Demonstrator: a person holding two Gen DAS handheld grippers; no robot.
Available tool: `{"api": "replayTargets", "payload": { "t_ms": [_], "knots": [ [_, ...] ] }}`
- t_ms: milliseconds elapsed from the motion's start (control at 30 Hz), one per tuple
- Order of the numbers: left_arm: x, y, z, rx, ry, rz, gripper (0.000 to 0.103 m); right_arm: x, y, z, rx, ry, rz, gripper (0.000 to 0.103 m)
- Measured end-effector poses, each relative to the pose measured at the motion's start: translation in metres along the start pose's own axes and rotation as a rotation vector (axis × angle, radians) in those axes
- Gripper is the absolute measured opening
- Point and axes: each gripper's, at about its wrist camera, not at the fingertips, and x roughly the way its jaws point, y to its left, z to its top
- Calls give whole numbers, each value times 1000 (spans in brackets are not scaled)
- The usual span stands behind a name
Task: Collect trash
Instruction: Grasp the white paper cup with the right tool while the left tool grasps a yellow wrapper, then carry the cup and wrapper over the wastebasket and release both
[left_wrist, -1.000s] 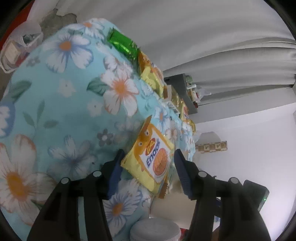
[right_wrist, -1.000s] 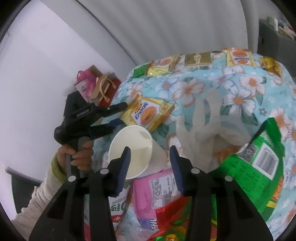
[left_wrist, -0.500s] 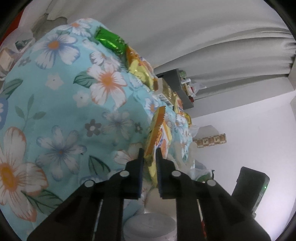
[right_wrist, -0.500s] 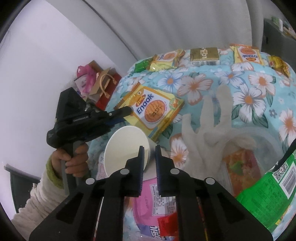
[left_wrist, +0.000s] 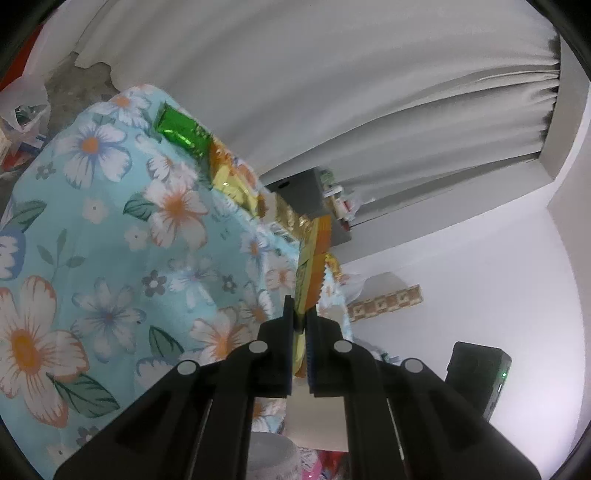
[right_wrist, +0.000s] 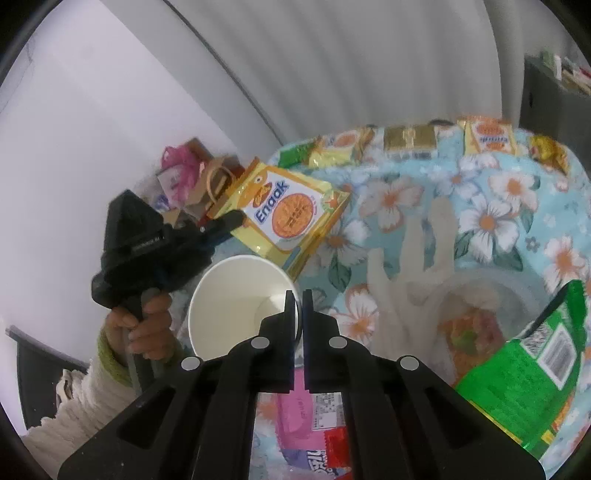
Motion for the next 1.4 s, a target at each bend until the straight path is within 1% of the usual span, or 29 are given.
{"api": "replayTargets", "payload": {
  "t_ms": [167,400,500,667,767,833,967,1133,1200,1233,1333,1400],
  "knots": [
    [-18,-6,2,14,-46,-32,5,-25,5,2,-12,-69,12,2],
    [-41,-35,0,77,-93,-52,4,-63,12,-1,-23,-153,53,2],
    [-54,-55,-6,114,-105,-70,4,-88,16,-6,-27,-199,81,2],
    [-80,-106,-25,232,-141,-70,4,-132,27,-17,-55,-277,98,2],
    [-91,-142,-44,308,-152,-79,4,-163,30,-28,-70,-333,96,2],
    [-94,-165,-59,351,-150,-78,4,-187,28,-41,-70,-371,89,2],
    [-86,-198,-91,397,-111,-91,4,-227,14,-68,-54,-431,59,2],
    [-52,-235,-134,441,-12,-109,4,-272,-20,-116,23,-494,-3,2],
    [-34,-249,-149,460,34,-112,4,-283,-35,-133,64,-512,-33,2],
    [-18,-259,-160,479,69,-107,4,-289,-45,-144,93,-520,-48,2],
    [17,-278,-185,508,140,-107,4,-307,-75,-177,185,-548,-102,2],
    [49,-293,-204,523,207,-110,4,-318,-95,-196,250,-570,-140,2]
  ]
}}
